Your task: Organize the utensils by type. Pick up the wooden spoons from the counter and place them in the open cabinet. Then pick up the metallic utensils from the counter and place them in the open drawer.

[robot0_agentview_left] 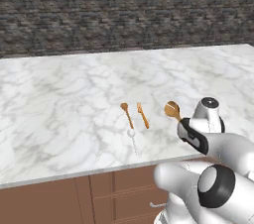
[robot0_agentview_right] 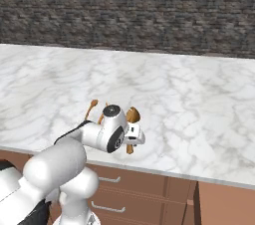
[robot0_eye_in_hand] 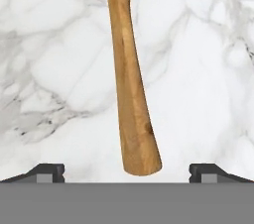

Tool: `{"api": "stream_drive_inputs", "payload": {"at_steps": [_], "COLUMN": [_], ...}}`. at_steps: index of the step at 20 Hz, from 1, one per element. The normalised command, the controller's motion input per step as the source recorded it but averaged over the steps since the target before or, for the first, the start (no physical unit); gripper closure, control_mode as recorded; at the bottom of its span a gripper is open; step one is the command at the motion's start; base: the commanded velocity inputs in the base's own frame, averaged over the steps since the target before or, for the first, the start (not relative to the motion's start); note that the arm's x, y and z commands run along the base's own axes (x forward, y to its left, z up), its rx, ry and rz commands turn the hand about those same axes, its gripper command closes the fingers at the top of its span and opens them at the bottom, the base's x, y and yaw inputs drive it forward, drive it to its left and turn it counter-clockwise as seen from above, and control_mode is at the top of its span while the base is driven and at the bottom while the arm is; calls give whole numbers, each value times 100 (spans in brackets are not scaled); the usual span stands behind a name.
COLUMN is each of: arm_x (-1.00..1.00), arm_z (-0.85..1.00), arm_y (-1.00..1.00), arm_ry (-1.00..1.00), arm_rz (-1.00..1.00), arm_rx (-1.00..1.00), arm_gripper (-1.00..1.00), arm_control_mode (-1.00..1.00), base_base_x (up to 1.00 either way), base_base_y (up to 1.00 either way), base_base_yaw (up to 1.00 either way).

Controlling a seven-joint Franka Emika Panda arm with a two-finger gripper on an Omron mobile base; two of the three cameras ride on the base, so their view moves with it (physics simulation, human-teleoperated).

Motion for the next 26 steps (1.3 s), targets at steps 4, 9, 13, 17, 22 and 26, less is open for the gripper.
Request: {"api": "stream_drive_inputs", "payload": {"at_steps": [4, 9, 13, 17, 22, 26], "arm_x": [42, 43, 35, 19, 2, 0], "arm_z": [-10, -10, -19, -29, -34, -33], "arm_y": [0, -2, -5, -6, -12, -18], "arm_ry": [0, 0, 2, 4, 2, 0], "arm_rz": [0, 0, 1, 0, 1, 2], "arm_rx": [0, 0, 0, 0, 0, 0], "arm_gripper": [-100, -100, -100, -100, -100, 100], "arm_control_mode": [-100, -100, -100, -100, -100, -100], "base_base_x": [0, 0, 0, 0, 0, 0], "base_base_y": [0, 0, 0, 0, 0, 0], "base_base_yaw": [0, 0, 0, 0, 0, 0]}}
